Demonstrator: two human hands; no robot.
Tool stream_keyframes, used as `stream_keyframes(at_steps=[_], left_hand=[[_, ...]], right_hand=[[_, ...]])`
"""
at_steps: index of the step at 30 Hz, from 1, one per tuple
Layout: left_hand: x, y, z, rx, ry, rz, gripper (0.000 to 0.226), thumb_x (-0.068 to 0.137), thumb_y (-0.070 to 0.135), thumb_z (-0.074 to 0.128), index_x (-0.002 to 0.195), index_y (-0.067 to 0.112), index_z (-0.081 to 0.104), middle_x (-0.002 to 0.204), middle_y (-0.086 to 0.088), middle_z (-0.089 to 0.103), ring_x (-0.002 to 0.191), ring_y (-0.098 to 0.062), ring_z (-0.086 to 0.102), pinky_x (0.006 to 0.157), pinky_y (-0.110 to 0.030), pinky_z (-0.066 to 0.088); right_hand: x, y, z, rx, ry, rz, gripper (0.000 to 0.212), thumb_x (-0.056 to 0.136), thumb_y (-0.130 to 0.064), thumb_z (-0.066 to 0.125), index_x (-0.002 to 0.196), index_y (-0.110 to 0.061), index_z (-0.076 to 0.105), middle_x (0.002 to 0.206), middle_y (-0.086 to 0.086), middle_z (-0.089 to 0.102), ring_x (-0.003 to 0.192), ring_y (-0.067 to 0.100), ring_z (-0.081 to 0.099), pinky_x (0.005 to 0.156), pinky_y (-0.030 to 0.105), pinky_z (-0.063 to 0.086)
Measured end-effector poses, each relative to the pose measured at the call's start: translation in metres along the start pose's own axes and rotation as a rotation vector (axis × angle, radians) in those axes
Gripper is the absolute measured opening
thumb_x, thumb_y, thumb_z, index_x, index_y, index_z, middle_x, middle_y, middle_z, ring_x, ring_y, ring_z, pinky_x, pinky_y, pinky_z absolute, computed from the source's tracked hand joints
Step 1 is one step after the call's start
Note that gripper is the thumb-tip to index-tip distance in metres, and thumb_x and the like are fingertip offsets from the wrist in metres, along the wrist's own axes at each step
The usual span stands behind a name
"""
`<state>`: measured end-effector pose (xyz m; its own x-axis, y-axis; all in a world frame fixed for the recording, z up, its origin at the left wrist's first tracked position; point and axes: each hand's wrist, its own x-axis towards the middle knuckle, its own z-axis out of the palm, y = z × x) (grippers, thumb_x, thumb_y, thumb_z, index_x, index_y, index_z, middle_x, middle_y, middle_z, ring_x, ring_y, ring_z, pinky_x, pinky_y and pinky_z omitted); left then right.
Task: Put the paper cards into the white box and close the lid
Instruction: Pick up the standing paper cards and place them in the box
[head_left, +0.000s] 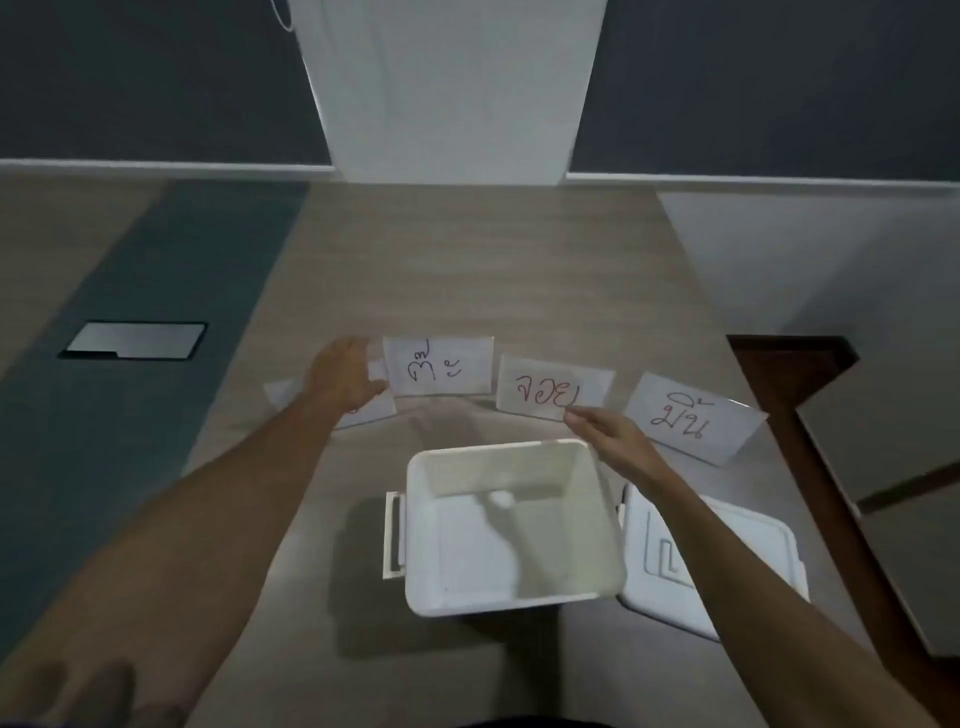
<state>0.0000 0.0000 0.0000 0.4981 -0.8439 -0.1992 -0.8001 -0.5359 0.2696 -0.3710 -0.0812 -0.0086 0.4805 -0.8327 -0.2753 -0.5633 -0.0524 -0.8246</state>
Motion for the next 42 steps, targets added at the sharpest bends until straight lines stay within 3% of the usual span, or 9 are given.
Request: stream_keyframes(at_steps=[5, 14, 17, 20, 25, 30, 35, 39, 42], left_hand=[[0.021, -0.038, 0.003, 0.169, -0.053, -0.101, 0.083, 0.074, 0.039, 0.078, 0.138, 0.001, 0.040, 0.142, -0.022, 0.044, 0.130, -0.038, 0.042, 0.106, -0.042, 0.036], [0.049, -0.070, 0.029, 0.268, -0.115, -0.036, 0.042, 0.088, 0.029, 0.061, 0.126, 0.014, 0.052, 0.113, -0.021, 0.065, 0.103, -0.038, 0.062, 0.088, -0.041, 0.050], [0.049, -0.072, 0.030, 0.255, -0.114, -0.010, 0.034, 0.088, 0.024, 0.057, 0.120, 0.012, 0.054, 0.110, -0.022, 0.065, 0.100, -0.039, 0.062, 0.084, -0.041, 0.052], [0.039, -0.068, 0.019, 0.208, -0.045, 0.006, 0.029, 0.086, 0.018, 0.060, 0.113, 0.009, 0.055, 0.104, -0.025, 0.065, 0.095, -0.041, 0.063, 0.078, -0.041, 0.051], [0.003, -0.042, -0.022, 0.144, 0.166, 0.066, 0.021, 0.080, 0.011, 0.061, 0.100, 0.008, 0.054, 0.095, -0.027, 0.066, 0.087, -0.045, 0.063, 0.069, -0.042, 0.047], [-0.053, 0.022, -0.053, 0.060, 0.330, 0.263, 0.016, 0.081, 0.013, 0.060, 0.095, 0.011, 0.053, 0.091, -0.022, 0.066, 0.083, -0.044, 0.062, 0.062, -0.036, 0.035], [-0.101, 0.096, -0.033, 0.007, 0.266, 0.419, 0.016, 0.079, 0.013, 0.057, 0.095, 0.013, 0.054, 0.095, -0.014, 0.070, 0.089, -0.039, 0.064, 0.064, -0.035, 0.035], [-0.125, 0.117, 0.006, 0.060, 0.168, 0.505, 0.019, 0.082, 0.021, 0.058, 0.097, 0.009, 0.055, 0.094, -0.013, 0.069, 0.086, -0.037, 0.064, 0.066, -0.036, 0.031], [-0.139, 0.113, 0.039, 0.128, 0.030, 0.504, 0.018, 0.083, 0.021, 0.055, 0.098, 0.011, 0.054, 0.094, -0.011, 0.069, 0.086, -0.035, 0.063, 0.070, -0.037, 0.035]], right_hand=[[-0.011, 0.029, 0.024, 0.104, -0.014, 0.107, 0.028, 0.094, -0.046, 0.060, 0.105, -0.025, 0.075, 0.103, -0.002, 0.076, 0.099, 0.022, 0.069, 0.091, 0.042, 0.052], [0.012, 0.036, 0.048, 0.048, 0.179, 0.113, 0.048, 0.095, -0.051, 0.054, 0.067, -0.012, 0.057, 0.059, -0.011, 0.042, 0.055, 0.006, 0.037, 0.059, 0.028, 0.034], [0.021, 0.035, 0.051, 0.015, 0.236, 0.109, 0.050, 0.094, -0.051, 0.054, 0.073, -0.009, 0.066, 0.056, -0.012, 0.043, 0.054, 0.003, 0.038, 0.060, 0.028, 0.034], [0.028, 0.029, 0.055, 0.010, 0.247, 0.095, 0.061, 0.096, -0.049, 0.053, 0.083, 0.010, 0.064, 0.062, 0.013, 0.052, 0.060, 0.024, 0.045, 0.063, 0.030, 0.033], [0.031, 0.025, 0.059, 0.002, 0.231, 0.065, 0.064, 0.097, -0.048, 0.053, 0.077, 0.013, 0.056, 0.063, 0.006, 0.037, 0.061, 0.016, 0.034, 0.058, 0.030, 0.028], [0.032, 0.025, 0.060, 0.017, 0.236, 0.086, 0.048, 0.097, -0.047, 0.053, 0.059, -0.019, 0.055, 0.039, -0.014, 0.042, 0.044, 0.001, 0.042, 0.046, 0.010, 0.033], [0.029, 0.028, 0.059, 0.087, 0.220, 0.090, 0.041, 0.095, -0.053, 0.052, 0.088, -0.019, 0.074, 0.062, -0.010, 0.061, 0.061, 0.003, 0.051, 0.062, 0.022, 0.041], [0.029, 0.027, 0.061, 0.149, 0.219, 0.093, 0.045, 0.097, -0.046, 0.053, 0.063, -0.020, 0.066, 0.052, -0.009, 0.051, 0.052, 0.004, 0.044, 0.060, 0.026, 0.034], [0.028, 0.025, 0.061, 0.227, 0.217, 0.115, 0.047, 0.095, -0.051, 0.053, 0.109, -0.011, 0.075, 0.092, 0.001, 0.071, 0.083, 0.009, 0.057, 0.065, 0.016, 0.038]])
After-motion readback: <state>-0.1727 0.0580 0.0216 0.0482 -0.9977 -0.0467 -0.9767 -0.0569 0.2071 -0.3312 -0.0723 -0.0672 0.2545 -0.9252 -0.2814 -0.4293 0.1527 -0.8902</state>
